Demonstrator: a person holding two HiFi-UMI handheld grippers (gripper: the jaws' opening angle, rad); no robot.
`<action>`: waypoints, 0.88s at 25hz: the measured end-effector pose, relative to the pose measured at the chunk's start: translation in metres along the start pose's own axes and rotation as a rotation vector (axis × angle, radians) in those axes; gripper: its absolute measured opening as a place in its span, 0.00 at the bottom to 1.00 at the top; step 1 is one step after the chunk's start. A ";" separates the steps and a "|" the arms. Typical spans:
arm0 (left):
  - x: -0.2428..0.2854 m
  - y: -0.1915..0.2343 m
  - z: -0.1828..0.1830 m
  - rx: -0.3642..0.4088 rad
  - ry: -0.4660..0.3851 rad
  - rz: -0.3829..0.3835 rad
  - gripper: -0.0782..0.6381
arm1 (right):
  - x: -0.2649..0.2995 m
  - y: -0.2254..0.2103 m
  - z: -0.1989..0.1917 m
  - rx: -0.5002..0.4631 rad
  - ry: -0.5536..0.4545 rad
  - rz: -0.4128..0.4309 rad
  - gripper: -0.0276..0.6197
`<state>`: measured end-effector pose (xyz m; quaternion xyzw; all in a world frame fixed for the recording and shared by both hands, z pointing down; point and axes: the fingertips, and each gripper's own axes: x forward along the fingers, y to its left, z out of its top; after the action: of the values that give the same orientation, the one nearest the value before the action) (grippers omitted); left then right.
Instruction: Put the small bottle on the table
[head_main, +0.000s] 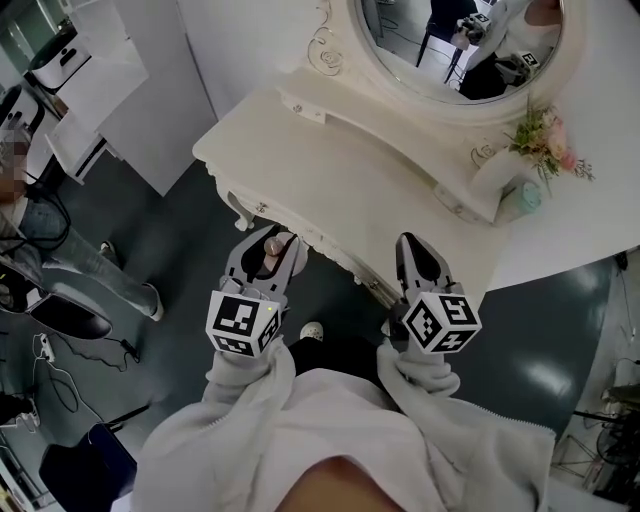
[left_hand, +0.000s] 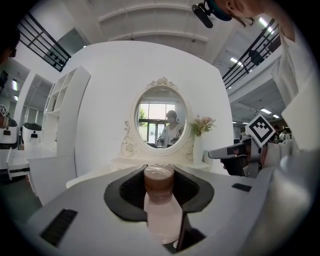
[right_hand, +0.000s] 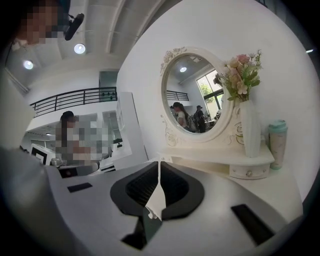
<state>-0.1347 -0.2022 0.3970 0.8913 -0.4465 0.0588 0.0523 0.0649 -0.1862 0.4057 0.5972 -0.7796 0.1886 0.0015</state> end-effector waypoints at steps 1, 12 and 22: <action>0.000 0.001 -0.002 -0.002 0.005 -0.001 0.30 | 0.001 -0.001 -0.002 0.005 0.009 -0.003 0.10; 0.003 0.004 -0.022 -0.035 0.052 -0.008 0.30 | 0.003 -0.017 -0.017 0.030 0.050 -0.050 0.10; 0.041 0.016 -0.014 -0.009 0.047 -0.029 0.30 | 0.030 -0.038 -0.008 0.045 0.033 -0.067 0.10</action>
<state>-0.1239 -0.2421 0.4176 0.8959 -0.4323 0.0771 0.0678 0.0897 -0.2200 0.4311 0.6196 -0.7547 0.2156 0.0072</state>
